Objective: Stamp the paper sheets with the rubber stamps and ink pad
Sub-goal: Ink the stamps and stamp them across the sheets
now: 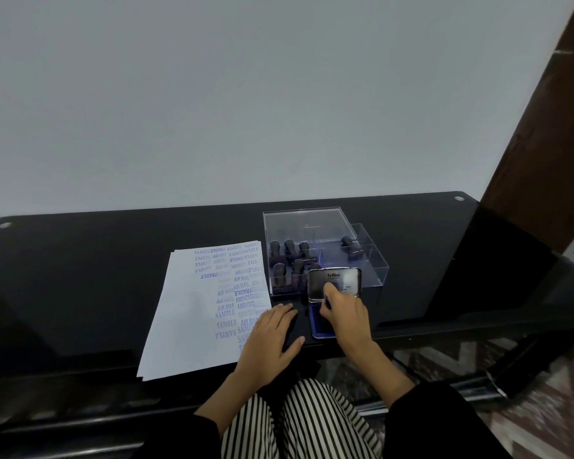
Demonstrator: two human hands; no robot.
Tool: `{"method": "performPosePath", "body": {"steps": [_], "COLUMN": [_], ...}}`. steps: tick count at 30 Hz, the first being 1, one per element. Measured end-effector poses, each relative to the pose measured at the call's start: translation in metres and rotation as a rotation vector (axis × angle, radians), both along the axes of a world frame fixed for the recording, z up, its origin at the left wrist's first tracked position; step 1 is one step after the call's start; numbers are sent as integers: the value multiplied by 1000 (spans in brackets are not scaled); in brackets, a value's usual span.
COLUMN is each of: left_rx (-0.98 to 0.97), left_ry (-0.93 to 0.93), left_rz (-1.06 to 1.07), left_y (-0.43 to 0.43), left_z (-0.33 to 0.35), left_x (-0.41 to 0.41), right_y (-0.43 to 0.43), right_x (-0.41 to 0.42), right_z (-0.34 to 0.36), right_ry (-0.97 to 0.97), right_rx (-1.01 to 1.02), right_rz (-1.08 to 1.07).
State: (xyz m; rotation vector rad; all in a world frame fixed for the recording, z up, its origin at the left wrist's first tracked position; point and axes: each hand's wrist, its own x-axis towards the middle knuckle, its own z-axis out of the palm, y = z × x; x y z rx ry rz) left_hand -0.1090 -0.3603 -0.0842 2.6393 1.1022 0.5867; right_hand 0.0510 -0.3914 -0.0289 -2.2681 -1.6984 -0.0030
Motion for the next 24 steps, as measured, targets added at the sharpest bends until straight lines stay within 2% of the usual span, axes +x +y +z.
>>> {"method": "performPosePath", "body": {"steps": [3,7,14,18,22,24], "left_rx": [-1,-9,-19,-21,-32,-34], "left_ry": [4,4,2,-1,-8,-5], "left_rz": [-2,-4,-6,-11,-13,-15], "left_y": [0,-2,-2,-3,-2,-2], "left_z": [1,4,4,5,5,5], "left_x": [0,0,1,1,1,1], "right_y": [-5,-14,0,1,-8,-7], "right_x": [0,0,1,0,0,1], "right_z": [-2,-9,-3,-4,-5,-7], "right_ry": [-3,26,6,-6,-61,-6], "right_rx": [27,203,50,60,165,187], "right_rz": [-1,2,-4,-11,2,8]}}
